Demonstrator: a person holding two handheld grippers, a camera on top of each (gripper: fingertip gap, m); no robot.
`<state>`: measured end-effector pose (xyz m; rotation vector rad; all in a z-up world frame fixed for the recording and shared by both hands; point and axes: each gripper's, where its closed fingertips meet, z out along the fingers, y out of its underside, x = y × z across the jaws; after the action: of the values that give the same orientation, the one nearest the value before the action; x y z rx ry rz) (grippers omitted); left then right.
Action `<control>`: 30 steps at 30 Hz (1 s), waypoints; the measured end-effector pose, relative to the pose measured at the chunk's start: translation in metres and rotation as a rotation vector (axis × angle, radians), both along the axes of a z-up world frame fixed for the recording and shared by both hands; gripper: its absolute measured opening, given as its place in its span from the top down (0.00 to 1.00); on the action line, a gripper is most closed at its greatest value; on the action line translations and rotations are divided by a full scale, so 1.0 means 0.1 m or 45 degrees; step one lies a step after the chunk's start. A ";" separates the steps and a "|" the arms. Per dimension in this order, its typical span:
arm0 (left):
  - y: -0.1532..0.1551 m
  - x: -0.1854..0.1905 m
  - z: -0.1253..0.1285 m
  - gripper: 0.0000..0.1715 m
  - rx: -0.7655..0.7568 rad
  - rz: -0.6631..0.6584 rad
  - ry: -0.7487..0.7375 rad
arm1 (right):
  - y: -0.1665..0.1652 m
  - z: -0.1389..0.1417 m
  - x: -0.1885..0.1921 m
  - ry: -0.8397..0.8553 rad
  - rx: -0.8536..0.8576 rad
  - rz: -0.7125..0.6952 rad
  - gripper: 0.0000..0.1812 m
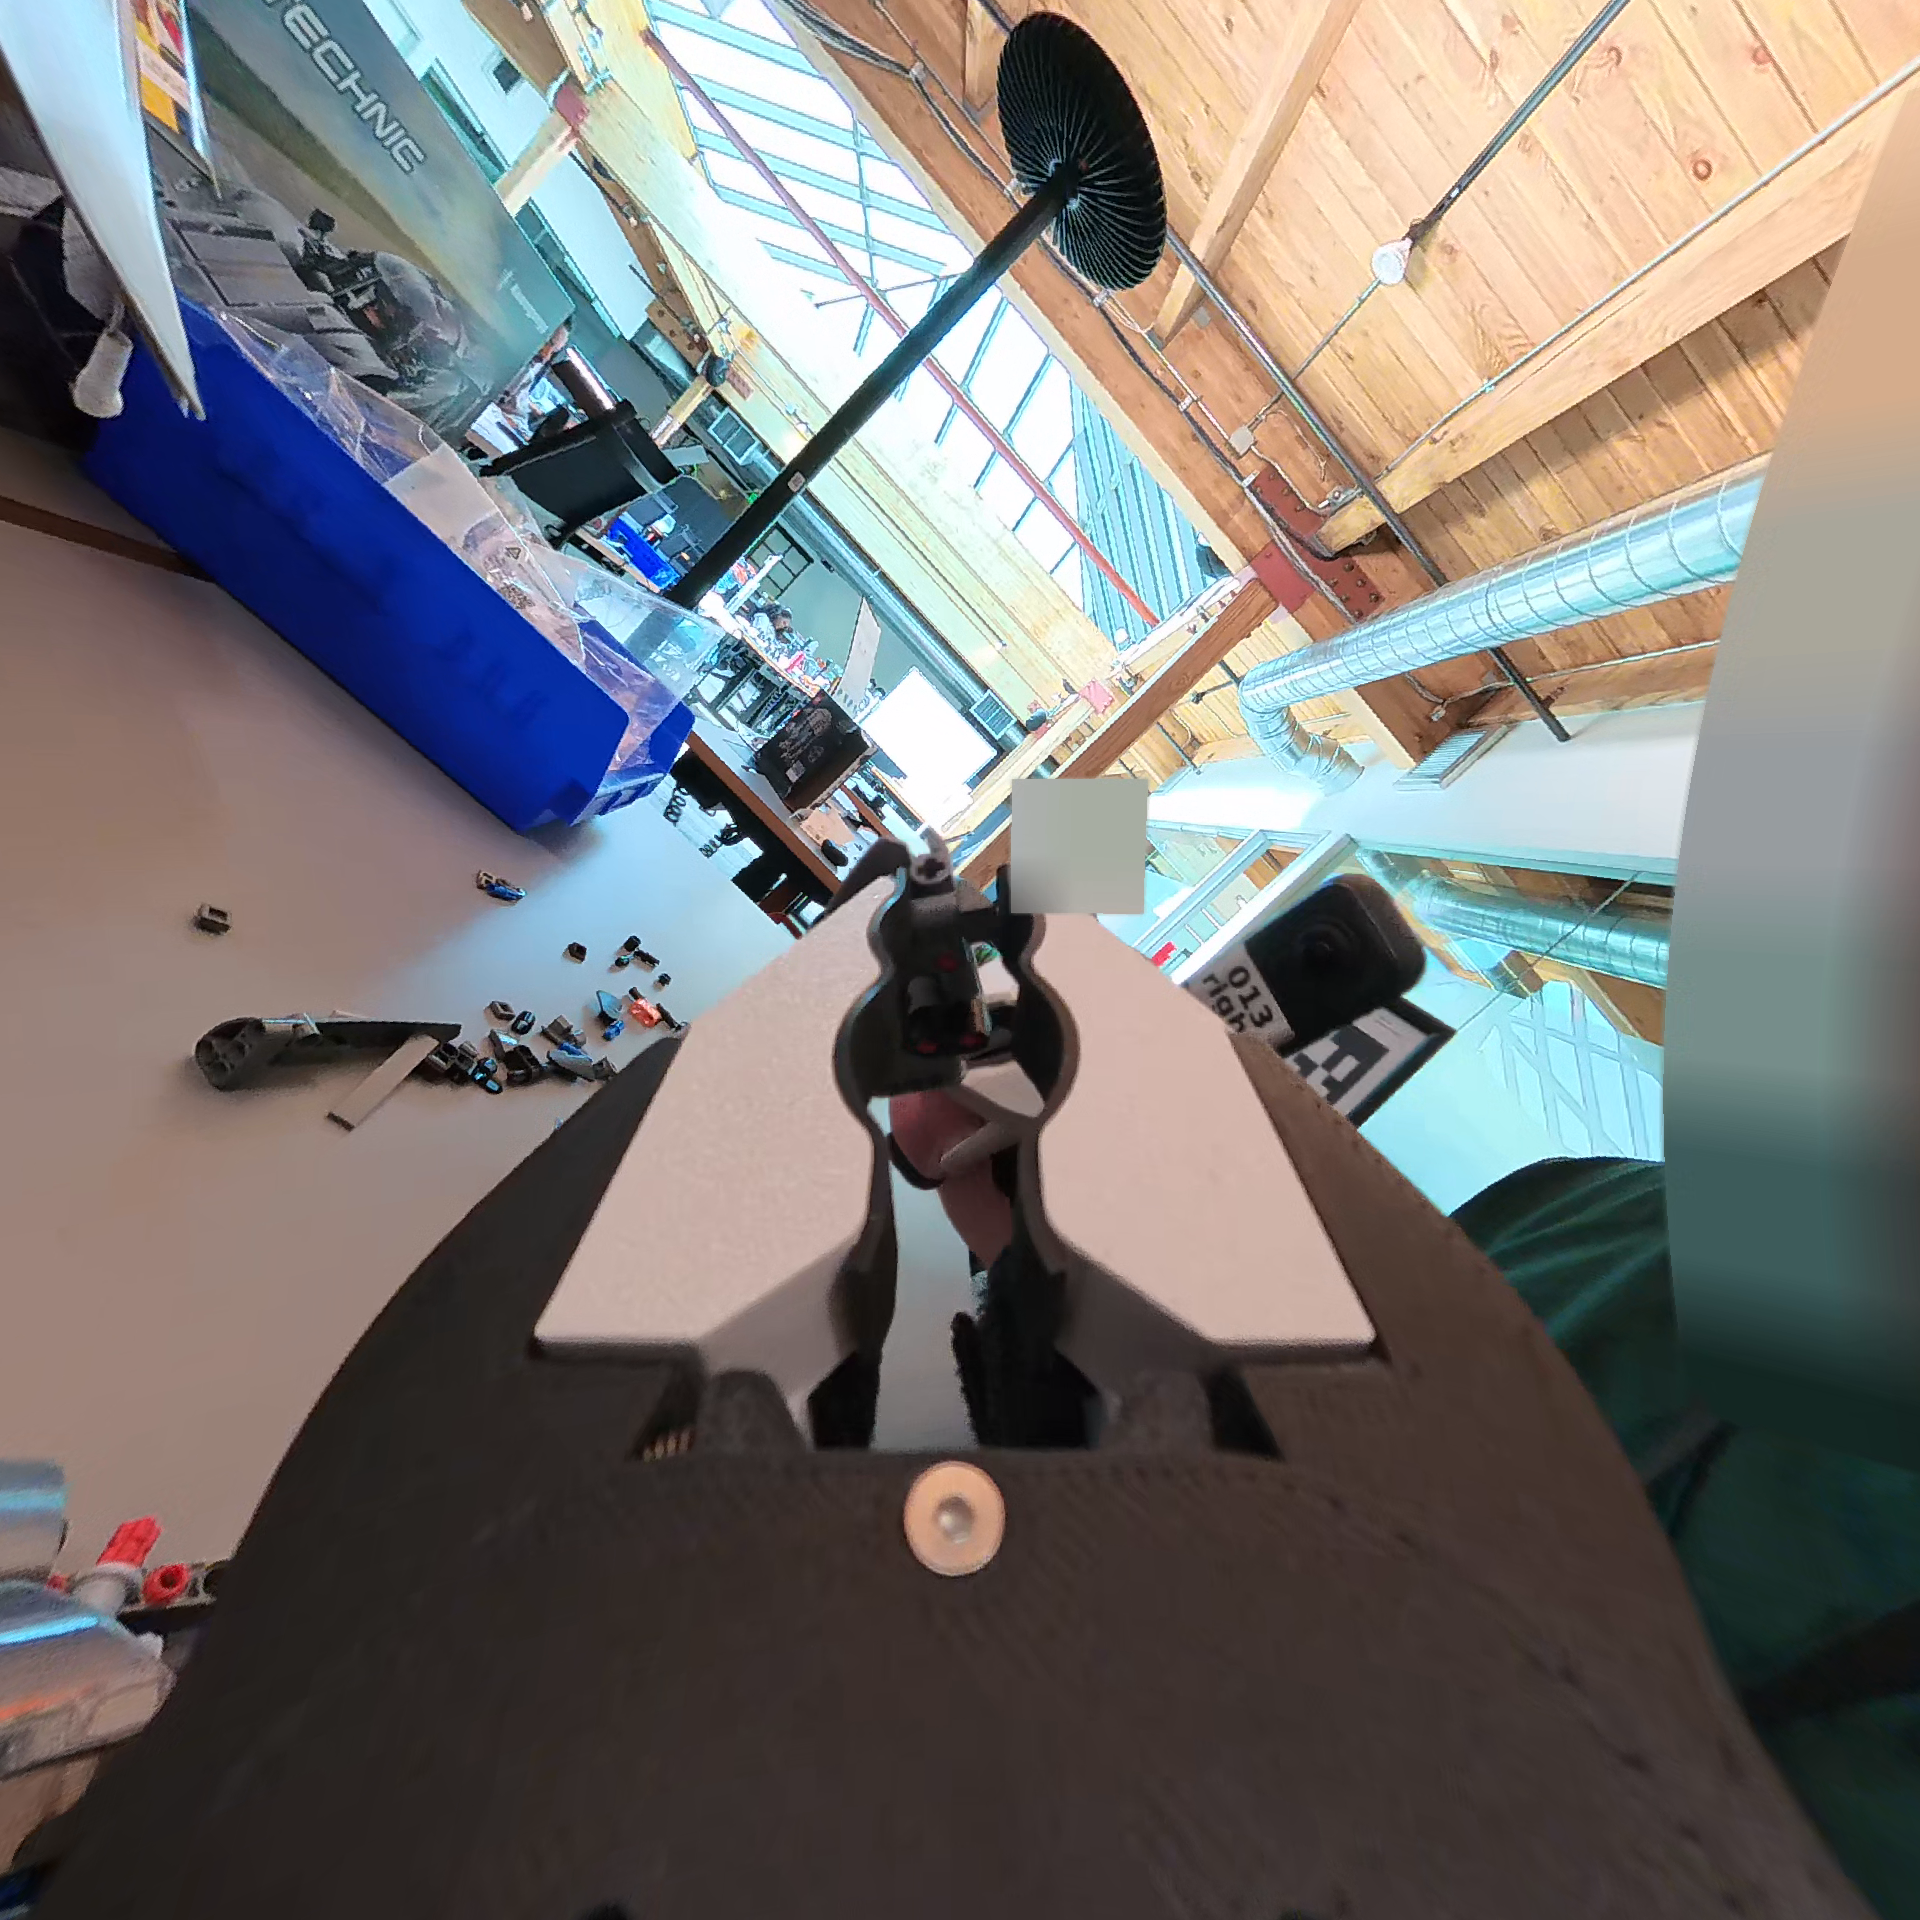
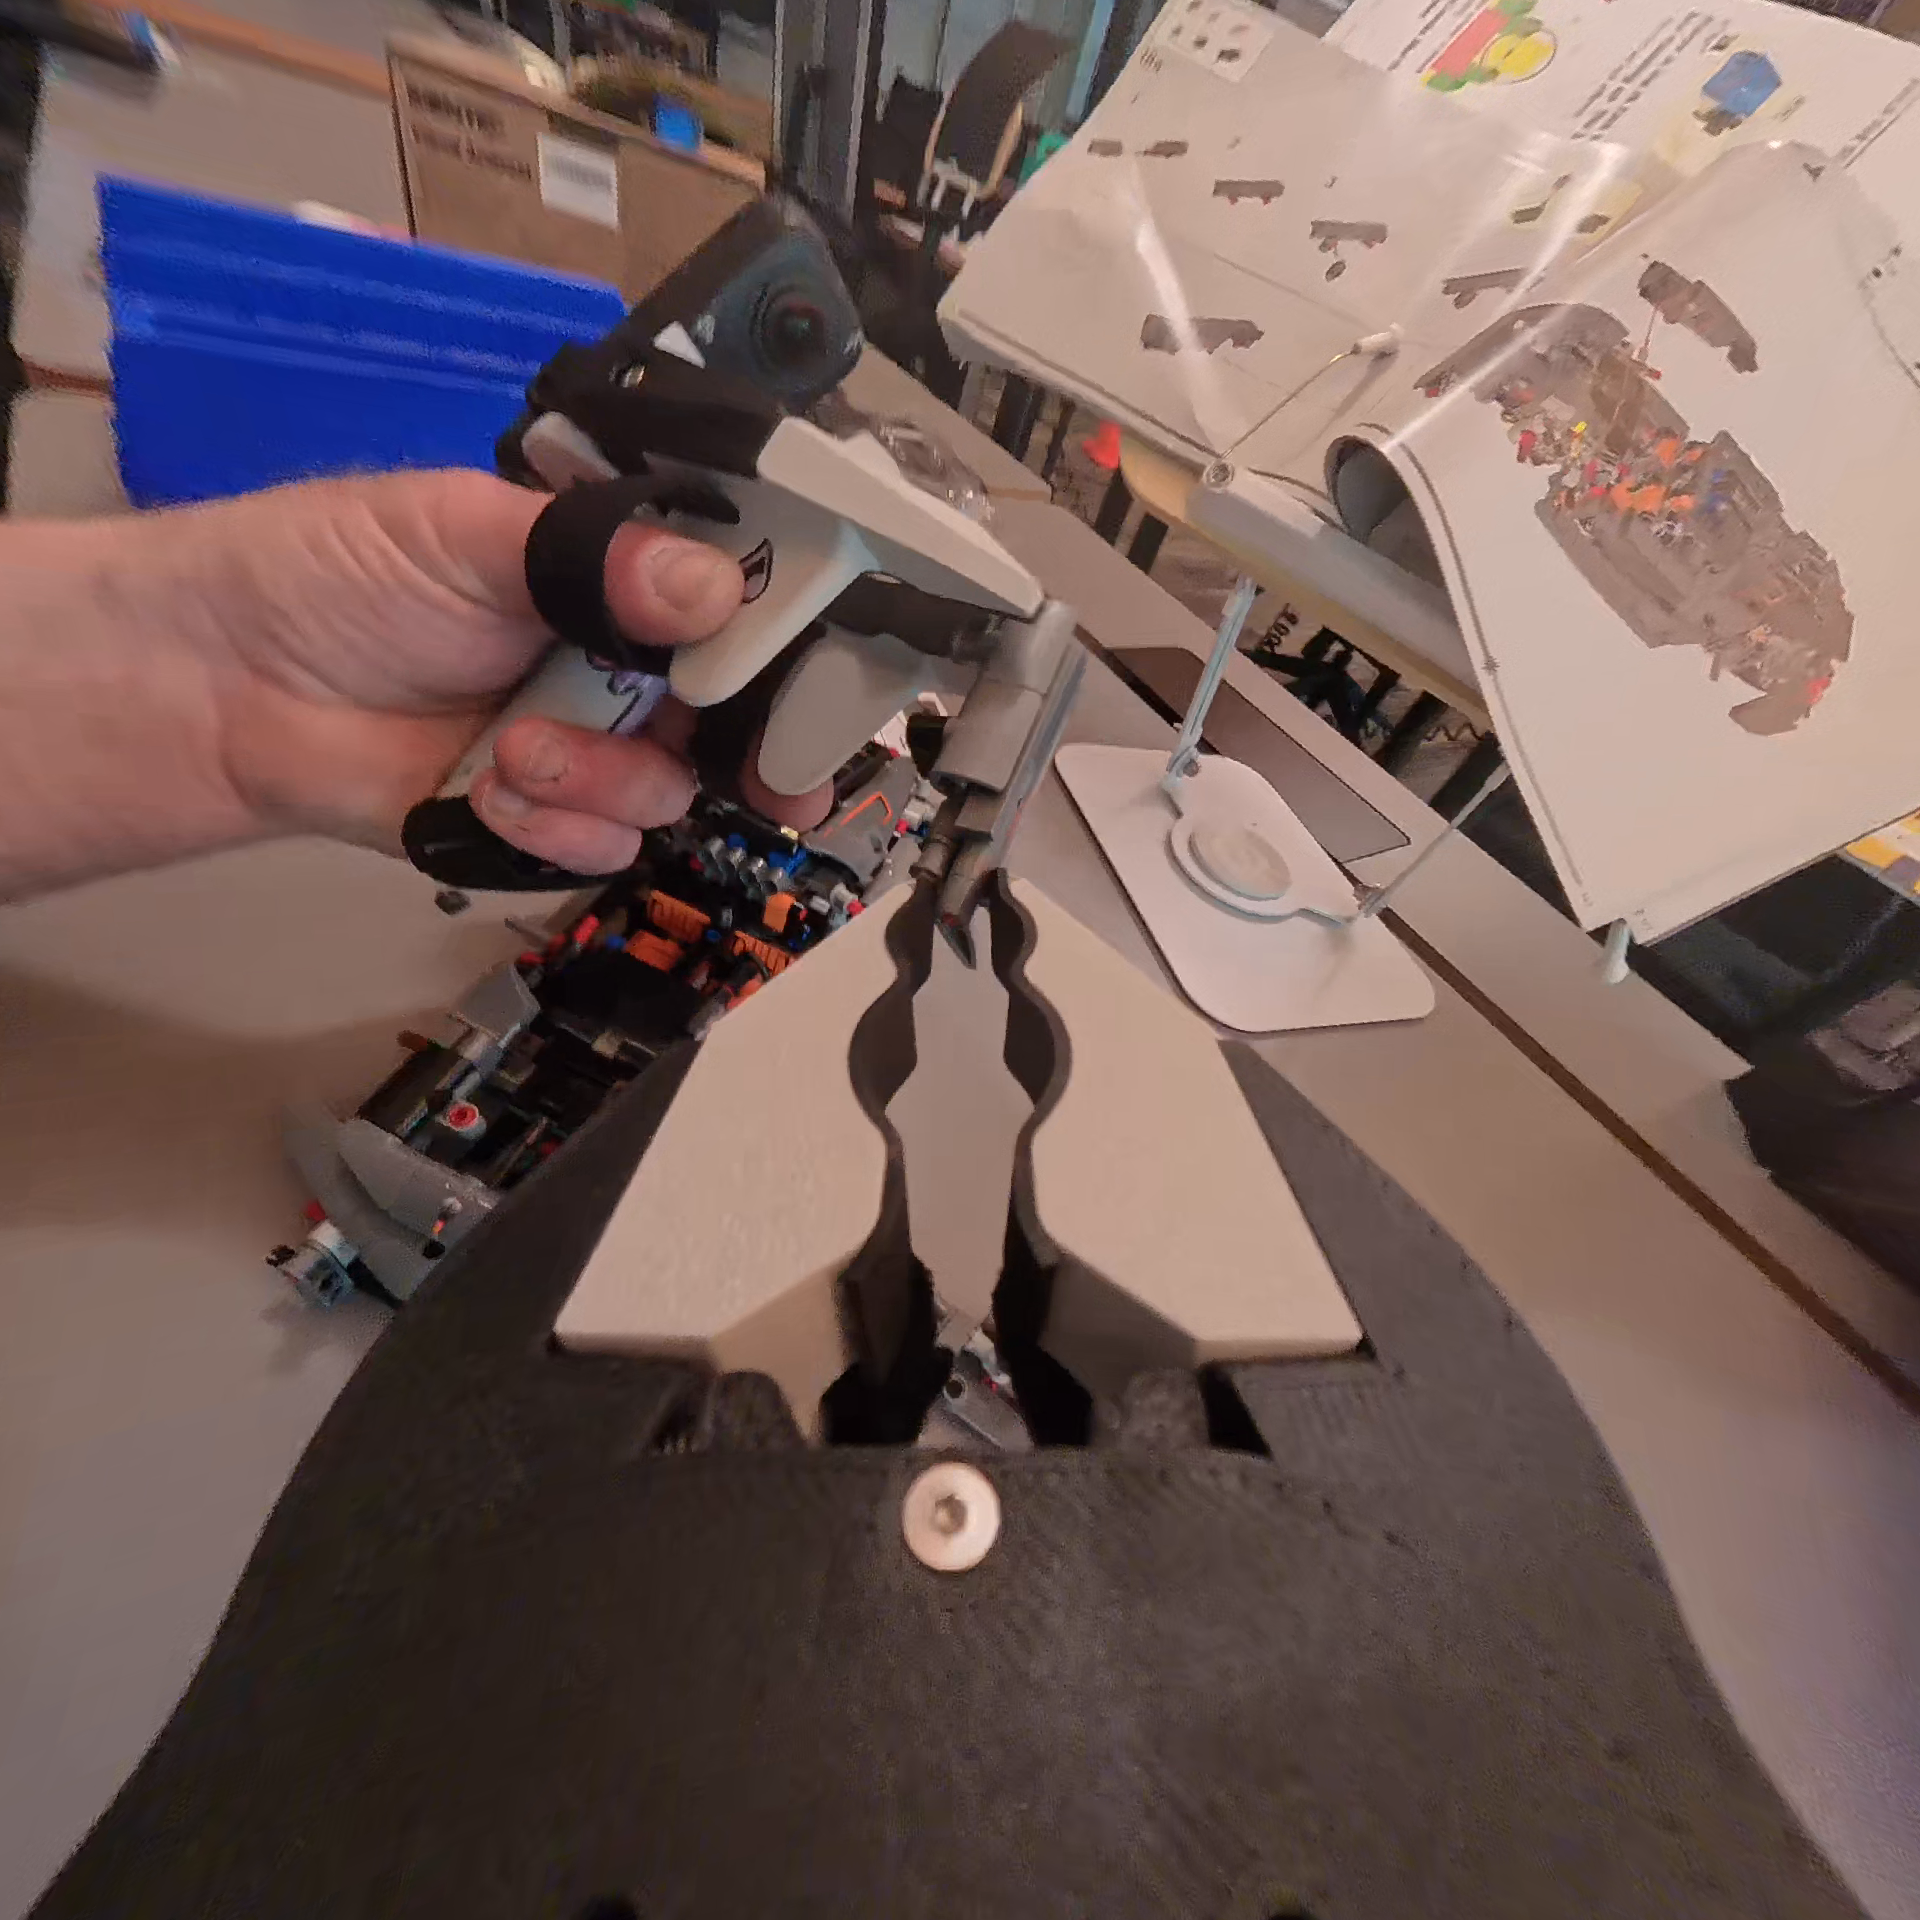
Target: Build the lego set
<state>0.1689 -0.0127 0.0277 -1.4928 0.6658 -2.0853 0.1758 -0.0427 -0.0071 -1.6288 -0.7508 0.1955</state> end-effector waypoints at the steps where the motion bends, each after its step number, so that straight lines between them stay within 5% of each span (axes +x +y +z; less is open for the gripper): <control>1: 0.01 0.00 0.00 0.92 -0.002 0.007 0.004 | 0.00 0.02 0.02 0.046 -0.005 0.009 0.96; 15: -0.03 -0.05 0.21 0.79 0.167 0.108 0.013 | 0.01 0.24 0.26 1.077 -0.345 0.341 0.98; 30: -0.12 -0.34 -0.04 0.82 0.408 0.229 0.253 | 0.02 0.30 0.43 1.541 -0.512 0.488 0.98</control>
<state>0.1352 -0.0244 0.0235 -1.5215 0.8594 -1.6230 0.2192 -0.0404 0.0229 -1.3572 -0.0449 1.5221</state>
